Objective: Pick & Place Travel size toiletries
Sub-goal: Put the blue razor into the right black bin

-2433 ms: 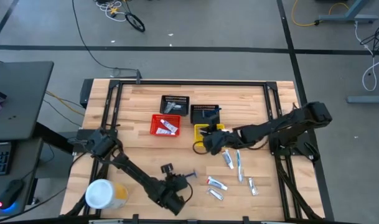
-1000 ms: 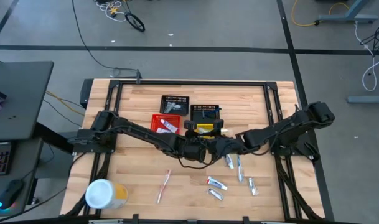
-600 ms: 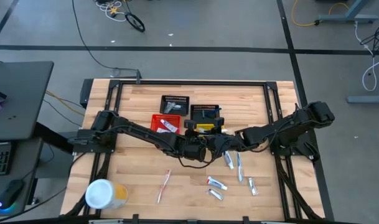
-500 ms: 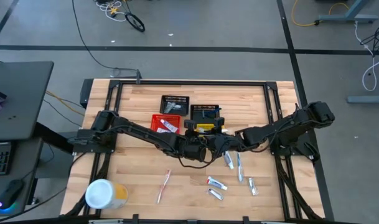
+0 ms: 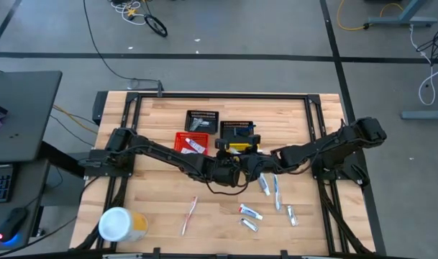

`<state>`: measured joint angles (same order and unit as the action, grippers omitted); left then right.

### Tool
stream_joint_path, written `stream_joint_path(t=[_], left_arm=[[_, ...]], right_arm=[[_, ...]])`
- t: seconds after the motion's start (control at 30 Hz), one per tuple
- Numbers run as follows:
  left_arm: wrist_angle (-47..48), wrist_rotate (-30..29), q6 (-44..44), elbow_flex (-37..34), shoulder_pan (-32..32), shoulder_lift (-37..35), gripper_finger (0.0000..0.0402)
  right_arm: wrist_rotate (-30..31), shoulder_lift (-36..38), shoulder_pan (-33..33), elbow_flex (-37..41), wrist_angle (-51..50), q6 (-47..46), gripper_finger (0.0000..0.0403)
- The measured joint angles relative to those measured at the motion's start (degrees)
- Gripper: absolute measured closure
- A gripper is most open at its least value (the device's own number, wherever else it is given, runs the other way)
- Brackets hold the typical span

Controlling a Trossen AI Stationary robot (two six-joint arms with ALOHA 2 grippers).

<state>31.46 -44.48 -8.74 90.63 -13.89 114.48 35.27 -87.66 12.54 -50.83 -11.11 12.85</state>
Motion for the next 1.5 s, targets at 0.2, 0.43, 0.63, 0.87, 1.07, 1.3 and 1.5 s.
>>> stream_joint_path(t=[0.2, 0.43, 0.63, 0.87, 1.07, 1.3, 1.5], left_arm=[[0.28, 0.02, -0.64, 0.0, 0.21, 0.0, 0.0365], [0.5, 0.26, -0.9, 0.0, 0.26, 0.0, 0.0352], [0.61, 0.5, -0.74, 0.0, 0.37, 0.0, 0.031], [0.33, 0.64, 2.52, 0.08, 0.38, 0.0, 0.0252], [0.56, -1.19, 7.02, 0.08, 0.39, 0.0, 0.0225], [0.64, -4.7, 12.83, 0.08, 1.61, 0.0, 0.0221], [0.62, 1.36, 16.1, 0.08, 3.25, 0.0, 0.0221]], right_arm=[[0.02, 0.0, -0.05, 0.0, 0.15, 0.16, 0.0333], [-0.83, 0.0, -0.07, 0.0, 0.09, 0.03, 0.0369], [-0.91, 0.0, -0.07, 0.0, -0.46, -2.21, 0.037], [-0.31, 0.0, -0.37, -0.11, -5.41, -7.89, 0.037], [5.07, 0.0, -2.83, -0.13, -9.04, -12.13, 0.037], [5.11, 0.0, -10.76, -0.13, -9.02, -10.33, 0.0355], [-4.67, -0.11, -18.84, -0.13, -5.92, -5.16, 0.0351]])
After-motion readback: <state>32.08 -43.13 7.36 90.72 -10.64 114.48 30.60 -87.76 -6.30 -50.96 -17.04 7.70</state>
